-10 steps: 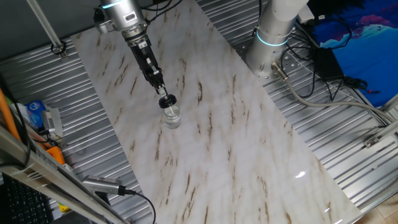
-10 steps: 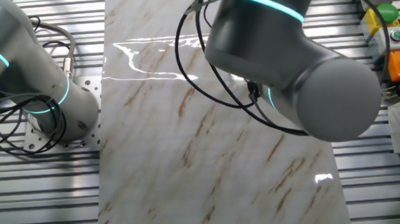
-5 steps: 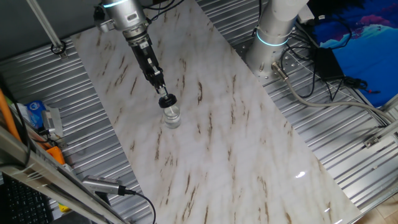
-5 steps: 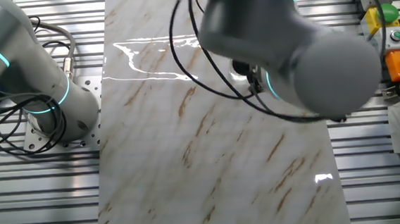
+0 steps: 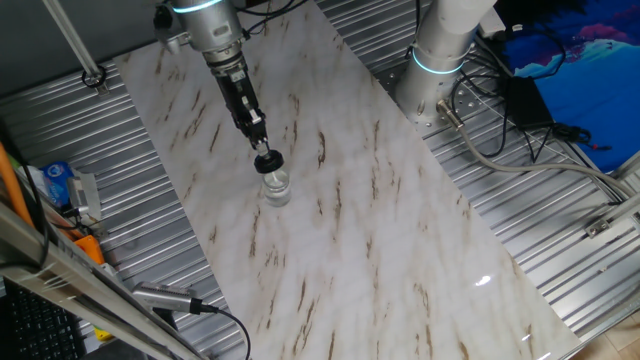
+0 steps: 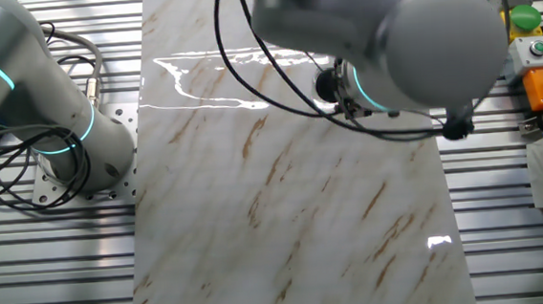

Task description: Screw the lid onto the jar

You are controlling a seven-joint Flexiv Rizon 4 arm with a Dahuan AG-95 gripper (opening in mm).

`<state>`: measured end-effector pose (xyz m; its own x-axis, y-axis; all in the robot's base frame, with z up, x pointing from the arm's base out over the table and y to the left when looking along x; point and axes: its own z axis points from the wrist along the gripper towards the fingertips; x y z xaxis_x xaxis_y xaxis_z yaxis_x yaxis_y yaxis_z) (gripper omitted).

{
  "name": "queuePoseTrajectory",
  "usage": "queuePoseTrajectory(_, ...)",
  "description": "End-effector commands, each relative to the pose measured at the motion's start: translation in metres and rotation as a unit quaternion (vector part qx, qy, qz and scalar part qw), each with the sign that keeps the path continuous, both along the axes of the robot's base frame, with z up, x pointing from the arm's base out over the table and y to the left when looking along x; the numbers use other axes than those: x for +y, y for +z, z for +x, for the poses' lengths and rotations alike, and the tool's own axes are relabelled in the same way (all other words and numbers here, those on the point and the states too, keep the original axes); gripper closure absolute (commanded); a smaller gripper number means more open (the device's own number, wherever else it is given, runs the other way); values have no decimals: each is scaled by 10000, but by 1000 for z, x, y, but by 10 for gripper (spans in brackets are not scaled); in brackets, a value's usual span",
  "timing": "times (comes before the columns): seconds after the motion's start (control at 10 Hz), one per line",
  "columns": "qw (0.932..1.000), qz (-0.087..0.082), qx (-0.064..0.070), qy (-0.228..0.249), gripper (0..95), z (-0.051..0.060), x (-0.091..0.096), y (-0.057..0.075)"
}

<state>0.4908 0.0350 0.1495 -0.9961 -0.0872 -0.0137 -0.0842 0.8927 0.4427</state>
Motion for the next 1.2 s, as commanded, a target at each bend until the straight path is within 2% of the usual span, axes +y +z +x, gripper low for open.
queuePoseTrajectory(0.1,9999,-122,-21,-100,950,1,3,3)
queuePoseTrajectory(0.3,9995,-264,6,-169,950,5,8,4)
queuePoseTrajectory(0.7,9970,-719,38,-288,950,13,22,7)
queuePoseTrajectory(0.9,9958,-853,47,-322,950,17,26,6)
queuePoseTrajectory(1.0,9943,-1019,55,-316,950,19,29,5)
queuePoseTrajectory(1.2,9918,-1240,66,-316,950,16,31,5)
